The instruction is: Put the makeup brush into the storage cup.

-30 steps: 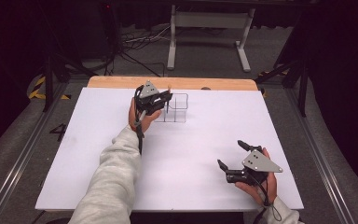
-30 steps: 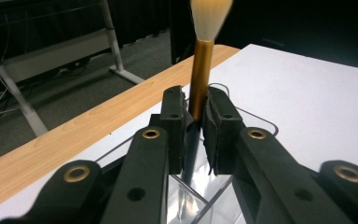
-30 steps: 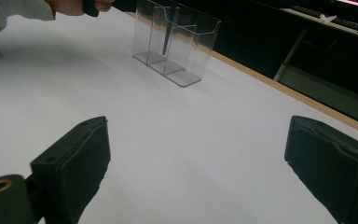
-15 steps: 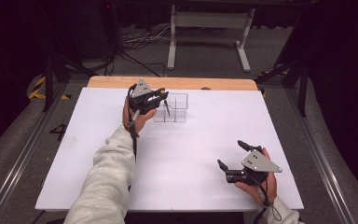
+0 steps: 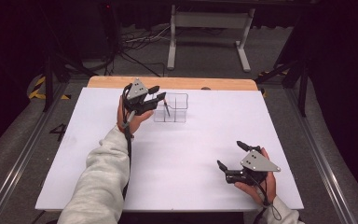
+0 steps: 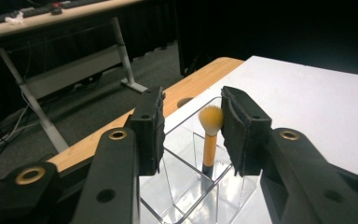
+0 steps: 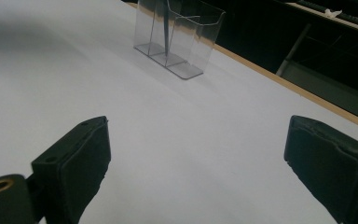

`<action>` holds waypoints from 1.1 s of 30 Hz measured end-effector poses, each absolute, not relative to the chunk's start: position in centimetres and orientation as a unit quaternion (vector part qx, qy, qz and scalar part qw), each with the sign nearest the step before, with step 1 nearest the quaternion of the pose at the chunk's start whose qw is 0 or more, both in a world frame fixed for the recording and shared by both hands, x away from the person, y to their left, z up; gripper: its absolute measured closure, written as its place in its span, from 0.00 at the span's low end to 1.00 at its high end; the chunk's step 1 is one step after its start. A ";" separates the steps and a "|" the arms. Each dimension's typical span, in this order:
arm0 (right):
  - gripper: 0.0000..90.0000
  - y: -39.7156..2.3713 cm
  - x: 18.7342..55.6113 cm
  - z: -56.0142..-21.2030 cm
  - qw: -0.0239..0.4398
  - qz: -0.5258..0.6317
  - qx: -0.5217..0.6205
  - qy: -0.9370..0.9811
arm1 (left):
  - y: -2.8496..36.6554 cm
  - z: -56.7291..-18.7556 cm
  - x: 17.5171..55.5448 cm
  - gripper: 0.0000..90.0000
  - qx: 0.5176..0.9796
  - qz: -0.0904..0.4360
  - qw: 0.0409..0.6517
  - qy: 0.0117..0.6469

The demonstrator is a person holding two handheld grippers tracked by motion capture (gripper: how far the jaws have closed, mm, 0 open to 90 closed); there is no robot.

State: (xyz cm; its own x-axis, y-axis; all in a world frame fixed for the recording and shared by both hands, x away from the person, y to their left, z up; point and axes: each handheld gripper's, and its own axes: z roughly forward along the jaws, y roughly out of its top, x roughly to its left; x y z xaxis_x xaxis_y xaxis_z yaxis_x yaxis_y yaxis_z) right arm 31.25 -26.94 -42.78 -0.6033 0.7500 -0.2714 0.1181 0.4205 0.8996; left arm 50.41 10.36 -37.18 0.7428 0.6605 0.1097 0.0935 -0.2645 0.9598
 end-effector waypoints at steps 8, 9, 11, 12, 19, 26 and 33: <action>0.09 -26.8 31.2 -42.7 0.344 0.463 0.279 0.768 | 11.0 -36.5 49.2 0.51 0.748 0.272 0.552 0.247; 0.09 -26.9 31.2 -42.7 0.343 0.463 0.279 0.768 | 11.0 -36.5 49.0 0.49 0.748 0.277 0.550 0.246; 0.09 -26.9 31.2 -42.7 0.344 0.463 0.280 0.767 | 11.0 -36.5 48.7 0.42 0.748 0.286 0.544 0.252; 0.09 -26.9 31.2 -42.7 0.343 0.464 0.280 0.767 | 11.1 -36.4 48.7 0.37 0.747 0.287 0.543 0.253; 0.09 -27.1 31.4 -42.9 0.342 0.462 0.285 0.768 | 11.6 -36.2 48.1 0.18 0.740 0.295 0.541 0.270; 0.09 -27.0 31.3 -42.9 0.341 0.460 0.281 0.770 | 12.3 -36.3 47.3 0.08 0.733 0.292 0.555 0.263; 0.09 -27.0 31.3 -42.9 0.341 0.461 0.281 0.770 | 13.3 -36.4 46.5 0.03 0.741 0.279 0.563 0.235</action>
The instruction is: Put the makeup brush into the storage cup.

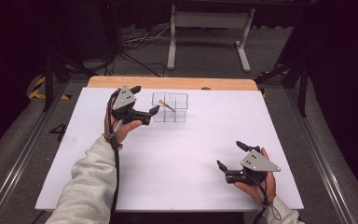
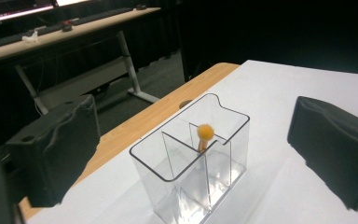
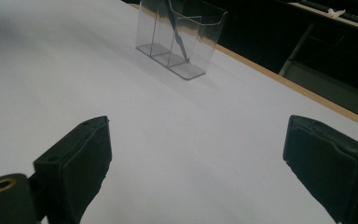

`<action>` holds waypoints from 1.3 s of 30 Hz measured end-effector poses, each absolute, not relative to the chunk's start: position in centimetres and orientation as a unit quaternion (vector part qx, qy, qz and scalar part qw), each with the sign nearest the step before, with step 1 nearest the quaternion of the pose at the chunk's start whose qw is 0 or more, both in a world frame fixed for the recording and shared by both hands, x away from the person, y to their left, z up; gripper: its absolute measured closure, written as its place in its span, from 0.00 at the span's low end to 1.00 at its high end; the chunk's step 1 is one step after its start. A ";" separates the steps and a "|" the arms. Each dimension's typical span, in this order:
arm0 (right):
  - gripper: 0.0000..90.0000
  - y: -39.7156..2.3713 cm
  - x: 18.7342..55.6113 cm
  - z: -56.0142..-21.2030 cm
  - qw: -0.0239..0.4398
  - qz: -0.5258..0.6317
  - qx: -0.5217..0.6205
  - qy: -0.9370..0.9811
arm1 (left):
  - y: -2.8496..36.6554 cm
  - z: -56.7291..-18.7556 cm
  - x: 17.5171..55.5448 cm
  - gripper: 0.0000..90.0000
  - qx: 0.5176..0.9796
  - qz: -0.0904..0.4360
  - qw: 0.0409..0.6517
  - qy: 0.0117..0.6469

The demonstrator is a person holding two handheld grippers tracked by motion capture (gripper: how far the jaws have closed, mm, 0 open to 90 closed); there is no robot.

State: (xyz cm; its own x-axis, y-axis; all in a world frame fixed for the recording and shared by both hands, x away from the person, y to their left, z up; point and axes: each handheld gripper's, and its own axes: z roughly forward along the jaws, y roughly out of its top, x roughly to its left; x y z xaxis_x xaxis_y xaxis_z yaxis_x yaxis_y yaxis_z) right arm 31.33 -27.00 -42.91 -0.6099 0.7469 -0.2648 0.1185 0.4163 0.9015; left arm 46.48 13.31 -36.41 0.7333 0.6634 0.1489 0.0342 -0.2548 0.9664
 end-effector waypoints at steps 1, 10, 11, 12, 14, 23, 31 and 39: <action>0.09 -27.0 31.3 -42.9 0.340 0.462 0.282 0.769 | 13.5 -36.4 46.3 0.03 0.739 0.278 0.566 0.235; 0.09 -26.9 31.2 -42.8 0.343 0.464 0.279 0.768 | 14.4 -36.5 45.3 0.02 0.737 0.286 0.571 0.222; 0.09 -26.9 31.2 -42.9 0.343 0.464 0.279 0.768 | 14.5 -36.5 45.2 0.02 0.737 0.287 0.572 0.219; 0.09 -26.9 31.2 -42.9 0.343 0.464 0.279 0.768 | 14.6 -36.5 45.1 0.02 0.736 0.287 0.572 0.219; 0.09 -26.8 31.2 -42.8 0.343 0.463 0.277 0.769 | 14.8 -36.5 44.8 0.02 0.736 0.290 0.572 0.215; 0.09 -26.7 31.1 -42.7 0.341 0.468 0.277 0.766 | 15.6 -36.5 43.5 0.01 0.731 0.306 0.568 0.223; 0.09 -26.7 31.1 -42.7 0.342 0.468 0.277 0.766 | 16.3 -36.8 42.7 0.01 0.740 0.307 0.558 0.218; 0.09 -26.6 31.1 -42.7 0.344 0.465 0.273 0.768 | 16.8 -37.2 41.8 0.01 0.744 0.309 0.553 0.213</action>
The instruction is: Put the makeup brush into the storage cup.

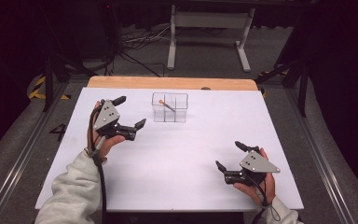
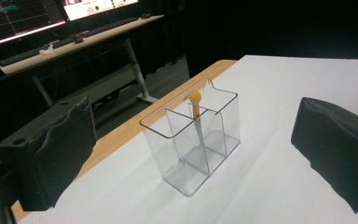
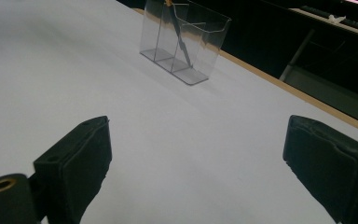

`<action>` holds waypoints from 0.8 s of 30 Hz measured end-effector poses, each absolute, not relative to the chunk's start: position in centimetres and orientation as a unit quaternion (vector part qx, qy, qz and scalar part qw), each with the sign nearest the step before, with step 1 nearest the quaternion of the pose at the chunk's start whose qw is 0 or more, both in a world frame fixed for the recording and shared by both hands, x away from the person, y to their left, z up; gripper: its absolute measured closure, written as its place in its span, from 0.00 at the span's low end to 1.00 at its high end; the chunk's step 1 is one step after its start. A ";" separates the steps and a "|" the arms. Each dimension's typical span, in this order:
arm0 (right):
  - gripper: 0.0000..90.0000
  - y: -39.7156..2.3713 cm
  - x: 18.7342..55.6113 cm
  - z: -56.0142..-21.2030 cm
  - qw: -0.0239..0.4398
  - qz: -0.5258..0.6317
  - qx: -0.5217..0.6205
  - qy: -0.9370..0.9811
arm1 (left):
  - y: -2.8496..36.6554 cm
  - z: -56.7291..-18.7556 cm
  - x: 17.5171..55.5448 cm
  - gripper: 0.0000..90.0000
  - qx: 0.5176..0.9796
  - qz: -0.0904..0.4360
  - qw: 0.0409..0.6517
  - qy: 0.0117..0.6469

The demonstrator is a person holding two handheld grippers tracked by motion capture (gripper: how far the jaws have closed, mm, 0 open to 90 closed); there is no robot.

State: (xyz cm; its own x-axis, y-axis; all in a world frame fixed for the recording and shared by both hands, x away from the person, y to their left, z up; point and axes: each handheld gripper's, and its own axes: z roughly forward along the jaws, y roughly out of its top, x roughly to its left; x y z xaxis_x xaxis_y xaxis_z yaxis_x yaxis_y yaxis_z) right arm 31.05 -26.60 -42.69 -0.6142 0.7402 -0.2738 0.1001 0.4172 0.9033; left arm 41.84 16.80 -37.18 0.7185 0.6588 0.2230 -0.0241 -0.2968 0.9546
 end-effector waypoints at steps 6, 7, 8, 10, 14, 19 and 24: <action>0.09 -26.6 31.1 -42.7 0.346 0.466 0.274 0.767 | 17.3 -37.7 41.1 0.01 0.745 0.311 0.550 0.212; 0.09 -26.6 31.0 -42.7 0.347 0.466 0.274 0.767 | 17.4 -37.8 40.9 0.01 0.746 0.313 0.549 0.212; 0.09 -26.5 31.0 -42.7 0.346 0.466 0.273 0.767 | 17.5 -37.9 40.7 0.01 0.744 0.314 0.550 0.212; 0.09 -26.5 31.0 -42.7 0.346 0.465 0.272 0.768 | 17.6 -38.0 40.5 0.01 0.745 0.314 0.549 0.213; 0.09 -26.5 30.9 -42.6 0.349 0.466 0.269 0.767 | 17.7 -38.3 39.5 0.01 0.746 0.324 0.542 0.210; 0.09 -26.5 31.0 -42.6 0.350 0.466 0.270 0.767 | 17.9 -38.6 38.7 0.02 0.750 0.325 0.538 0.206; 0.09 -26.5 30.9 -42.6 0.349 0.466 0.270 0.767 | 18.1 -39.1 38.0 0.02 0.756 0.325 0.531 0.204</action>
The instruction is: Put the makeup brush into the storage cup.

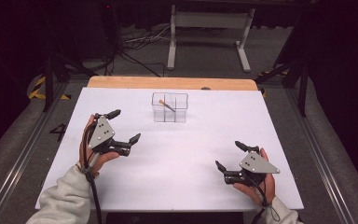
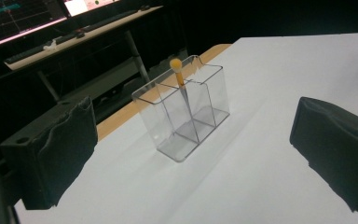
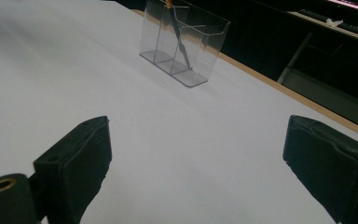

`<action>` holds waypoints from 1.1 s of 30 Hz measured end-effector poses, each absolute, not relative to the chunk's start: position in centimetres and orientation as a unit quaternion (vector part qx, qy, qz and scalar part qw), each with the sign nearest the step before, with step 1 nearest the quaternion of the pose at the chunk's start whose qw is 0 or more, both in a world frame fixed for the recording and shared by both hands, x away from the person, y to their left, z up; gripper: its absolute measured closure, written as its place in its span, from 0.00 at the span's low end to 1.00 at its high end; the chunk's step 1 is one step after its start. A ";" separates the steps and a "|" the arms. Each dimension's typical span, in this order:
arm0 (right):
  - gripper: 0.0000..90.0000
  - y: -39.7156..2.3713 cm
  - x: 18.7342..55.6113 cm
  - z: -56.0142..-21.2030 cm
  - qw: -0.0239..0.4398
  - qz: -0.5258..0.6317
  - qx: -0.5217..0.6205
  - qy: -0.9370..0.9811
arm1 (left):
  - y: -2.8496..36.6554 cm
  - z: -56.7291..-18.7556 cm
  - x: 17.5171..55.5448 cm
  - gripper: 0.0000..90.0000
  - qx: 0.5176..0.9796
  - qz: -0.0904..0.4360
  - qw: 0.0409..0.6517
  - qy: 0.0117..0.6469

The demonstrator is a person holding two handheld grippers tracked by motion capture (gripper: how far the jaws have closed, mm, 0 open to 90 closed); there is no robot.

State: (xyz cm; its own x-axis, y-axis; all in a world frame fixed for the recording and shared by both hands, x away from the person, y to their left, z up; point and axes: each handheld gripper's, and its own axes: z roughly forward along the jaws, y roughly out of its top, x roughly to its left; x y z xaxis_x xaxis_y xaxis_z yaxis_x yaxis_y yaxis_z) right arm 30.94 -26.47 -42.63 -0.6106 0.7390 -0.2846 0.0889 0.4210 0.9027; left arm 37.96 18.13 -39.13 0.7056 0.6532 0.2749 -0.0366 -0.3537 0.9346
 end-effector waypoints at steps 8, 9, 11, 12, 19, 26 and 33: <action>0.09 -26.4 30.9 -42.6 0.350 0.467 0.269 0.766 | 18.7 -40.2 37.0 0.02 0.766 0.321 0.518 0.206; 0.09 -26.4 30.9 -42.6 0.351 0.466 0.269 0.766 | 18.7 -40.2 37.0 0.02 0.766 0.321 0.518 0.206; 0.09 -26.5 30.8 -42.6 0.351 0.467 0.269 0.766 | 18.9 -40.5 36.7 0.02 0.765 0.318 0.519 0.209; 0.09 -26.5 30.8 -42.6 0.351 0.467 0.269 0.766 | 19.1 -40.6 36.6 0.02 0.766 0.320 0.517 0.207; 0.09 -26.5 30.7 -42.5 0.352 0.467 0.269 0.765 | 20.0 -41.5 36.0 0.02 0.769 0.311 0.515 0.218; 0.09 -26.8 30.6 -42.5 0.353 0.467 0.272 0.763 | 20.6 -42.1 35.4 0.03 0.770 0.313 0.509 0.223; 0.09 -27.3 30.4 -42.5 0.358 0.467 0.280 0.758 | 21.3 -42.9 34.8 0.02 0.775 0.300 0.508 0.225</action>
